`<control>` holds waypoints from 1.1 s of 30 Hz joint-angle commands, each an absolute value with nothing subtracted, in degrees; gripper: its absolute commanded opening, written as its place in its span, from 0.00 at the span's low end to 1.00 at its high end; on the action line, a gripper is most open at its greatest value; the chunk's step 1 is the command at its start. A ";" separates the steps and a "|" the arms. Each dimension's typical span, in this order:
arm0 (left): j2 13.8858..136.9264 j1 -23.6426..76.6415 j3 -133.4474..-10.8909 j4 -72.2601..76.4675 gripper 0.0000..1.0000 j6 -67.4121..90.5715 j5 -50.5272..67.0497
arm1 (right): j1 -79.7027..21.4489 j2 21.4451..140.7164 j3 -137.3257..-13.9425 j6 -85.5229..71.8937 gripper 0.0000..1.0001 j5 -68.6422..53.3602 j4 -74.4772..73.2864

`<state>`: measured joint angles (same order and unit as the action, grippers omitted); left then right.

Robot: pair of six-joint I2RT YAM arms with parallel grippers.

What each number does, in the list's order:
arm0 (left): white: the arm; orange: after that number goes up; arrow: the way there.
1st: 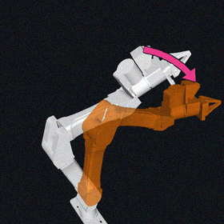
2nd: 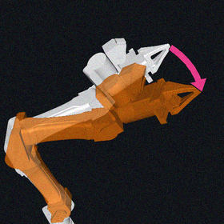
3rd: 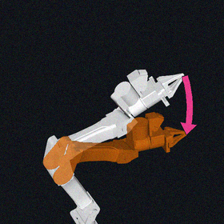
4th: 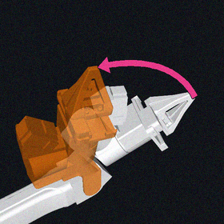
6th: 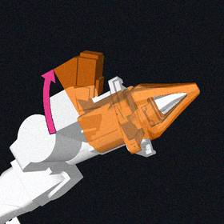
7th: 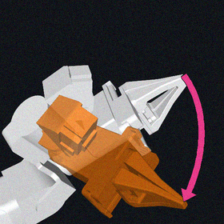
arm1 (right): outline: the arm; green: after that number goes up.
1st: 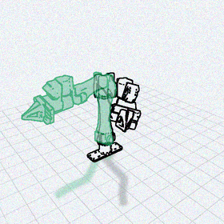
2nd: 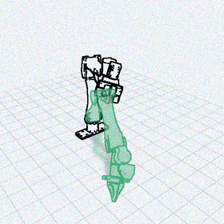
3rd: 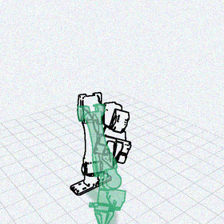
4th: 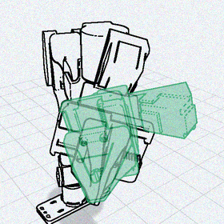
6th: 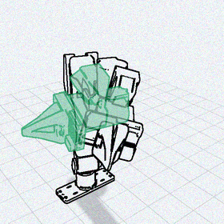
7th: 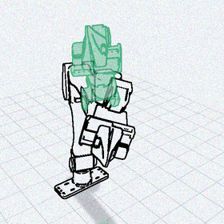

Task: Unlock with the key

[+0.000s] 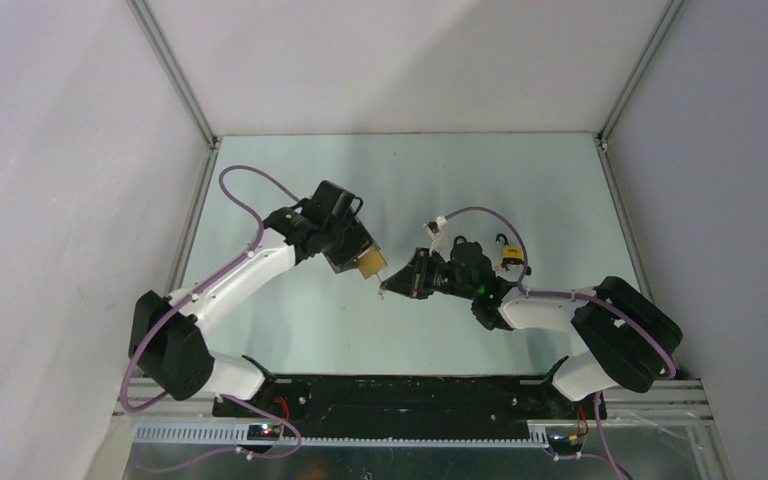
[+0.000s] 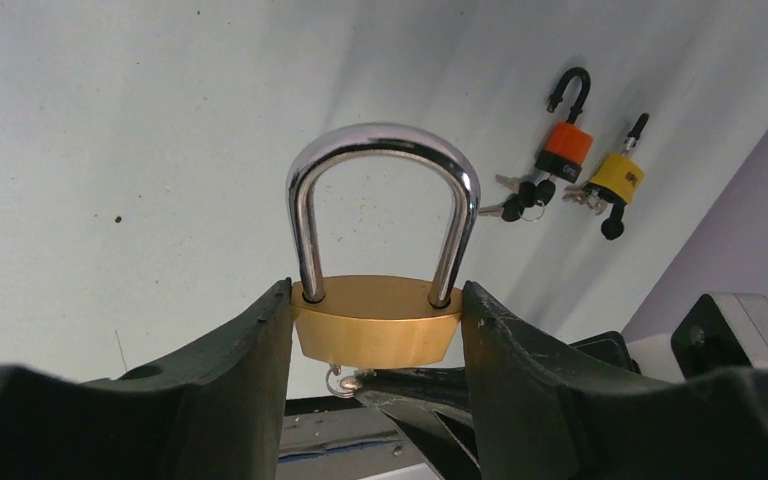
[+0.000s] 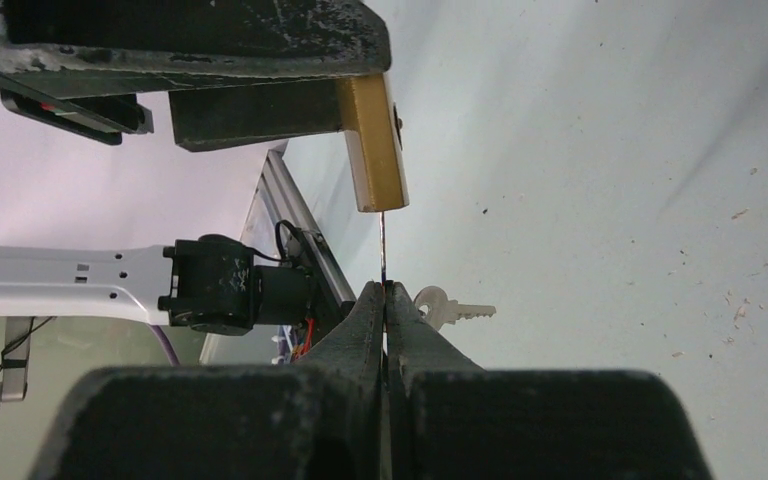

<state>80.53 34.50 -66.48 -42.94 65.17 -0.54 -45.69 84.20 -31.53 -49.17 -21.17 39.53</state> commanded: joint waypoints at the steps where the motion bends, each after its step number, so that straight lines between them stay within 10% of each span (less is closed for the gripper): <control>1: 75.36 35.99 -65.74 -40.41 0.00 70.40 0.25 | -45.87 84.53 -33.83 -49.76 0.00 -17.24 44.34; 33: 77.73 30.24 -65.98 -40.14 0.00 62.01 15.74 | -45.79 80.53 -32.78 -37.52 0.00 -17.87 46.55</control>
<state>78.02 30.00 -65.14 -41.23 60.45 8.84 -45.06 82.61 -31.53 -39.94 -22.41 41.41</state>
